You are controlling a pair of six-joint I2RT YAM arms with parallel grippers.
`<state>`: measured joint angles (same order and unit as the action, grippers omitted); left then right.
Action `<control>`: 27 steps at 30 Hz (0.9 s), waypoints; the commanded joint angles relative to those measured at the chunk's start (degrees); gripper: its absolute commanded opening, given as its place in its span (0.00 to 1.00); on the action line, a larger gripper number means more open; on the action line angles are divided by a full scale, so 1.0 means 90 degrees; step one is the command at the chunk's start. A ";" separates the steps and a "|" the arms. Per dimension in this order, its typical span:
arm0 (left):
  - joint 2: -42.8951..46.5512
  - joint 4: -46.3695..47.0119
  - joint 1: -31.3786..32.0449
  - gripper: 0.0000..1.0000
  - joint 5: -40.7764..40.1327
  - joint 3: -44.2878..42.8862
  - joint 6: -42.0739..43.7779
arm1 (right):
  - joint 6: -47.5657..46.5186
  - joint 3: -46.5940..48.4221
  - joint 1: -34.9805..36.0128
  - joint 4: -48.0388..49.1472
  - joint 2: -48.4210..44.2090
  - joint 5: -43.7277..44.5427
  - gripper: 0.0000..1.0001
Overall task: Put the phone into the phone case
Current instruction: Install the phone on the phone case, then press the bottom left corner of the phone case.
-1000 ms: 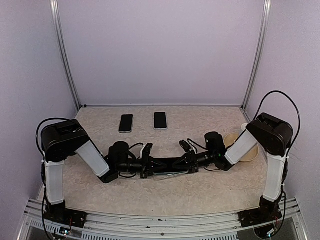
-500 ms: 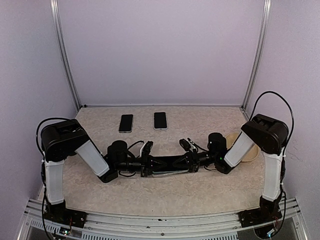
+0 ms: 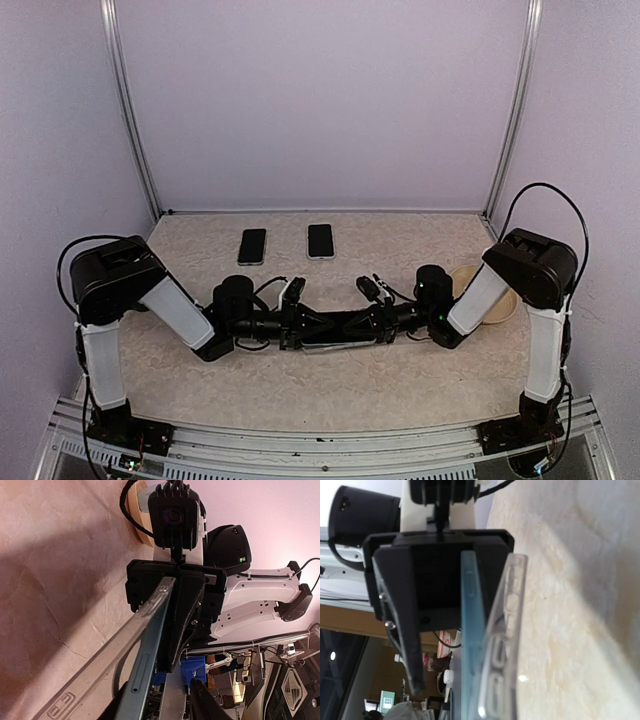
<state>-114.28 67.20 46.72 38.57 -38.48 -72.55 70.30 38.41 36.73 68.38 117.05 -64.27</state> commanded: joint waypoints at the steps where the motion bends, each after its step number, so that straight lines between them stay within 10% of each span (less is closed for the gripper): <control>1: 0.0591 -0.0880 -0.0201 0.39 -0.0358 0.0029 0.0532 | -0.0469 -0.0068 -0.0006 -0.0267 -0.0346 -0.0302 0.00; 27: 0.2696 -0.3652 -0.0552 0.71 -0.1140 0.0205 0.2588 | -0.3726 0.0452 -0.0127 -0.3806 -0.2029 -0.0284 0.00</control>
<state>-91.33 35.27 41.91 28.62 -37.91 -51.79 46.83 39.88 35.79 41.30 103.98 -65.21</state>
